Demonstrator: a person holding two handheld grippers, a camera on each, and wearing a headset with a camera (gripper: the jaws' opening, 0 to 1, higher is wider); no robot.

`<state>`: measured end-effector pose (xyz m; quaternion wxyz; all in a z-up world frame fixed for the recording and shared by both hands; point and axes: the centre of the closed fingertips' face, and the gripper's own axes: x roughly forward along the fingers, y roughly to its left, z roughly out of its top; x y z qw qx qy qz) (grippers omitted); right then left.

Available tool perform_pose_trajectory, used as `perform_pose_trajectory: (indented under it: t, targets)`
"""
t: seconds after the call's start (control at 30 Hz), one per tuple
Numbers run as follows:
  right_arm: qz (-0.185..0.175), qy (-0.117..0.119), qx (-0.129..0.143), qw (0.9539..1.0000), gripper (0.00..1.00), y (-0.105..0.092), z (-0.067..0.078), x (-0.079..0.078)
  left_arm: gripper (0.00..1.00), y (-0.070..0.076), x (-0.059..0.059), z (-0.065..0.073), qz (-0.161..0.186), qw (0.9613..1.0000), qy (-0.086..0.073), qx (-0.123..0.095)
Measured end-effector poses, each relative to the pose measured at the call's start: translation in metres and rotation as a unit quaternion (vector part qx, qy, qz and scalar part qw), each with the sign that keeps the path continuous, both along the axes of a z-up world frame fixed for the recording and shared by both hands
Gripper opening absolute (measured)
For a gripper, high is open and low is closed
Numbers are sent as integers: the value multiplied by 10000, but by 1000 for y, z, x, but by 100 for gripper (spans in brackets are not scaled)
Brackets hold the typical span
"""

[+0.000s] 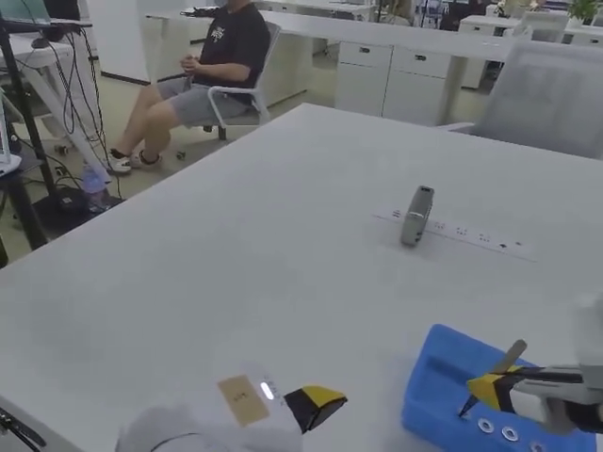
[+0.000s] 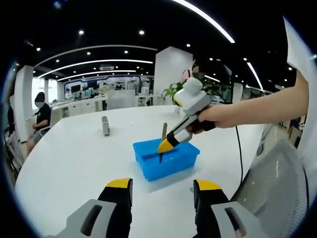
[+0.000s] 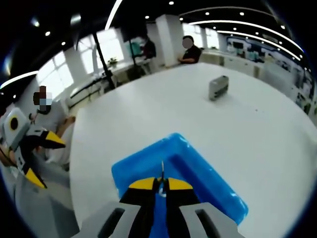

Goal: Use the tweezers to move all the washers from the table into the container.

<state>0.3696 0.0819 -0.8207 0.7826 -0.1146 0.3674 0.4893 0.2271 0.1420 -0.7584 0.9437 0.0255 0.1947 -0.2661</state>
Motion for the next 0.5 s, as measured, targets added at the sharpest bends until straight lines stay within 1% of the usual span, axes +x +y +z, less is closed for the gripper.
perform_pose_trajectory:
  t: [0.17,0.3,0.37,0.5]
  targets:
    - [43,8,-34,10000,4,-1,-1,-1,47,0,0,-1,0,10000,16,3]
    - [78,-101,-77,9999,4,-4,1,-1,47,1,0,-1,10,10000,24,-4]
    - [59,-144,6,9999,4,-5,7,-3,47,1,0,-1,8,10000,31,1]
    - [60,-276,90,9996,4,-8,18,-7,47,0,0,-1,-2,10000,44,0]
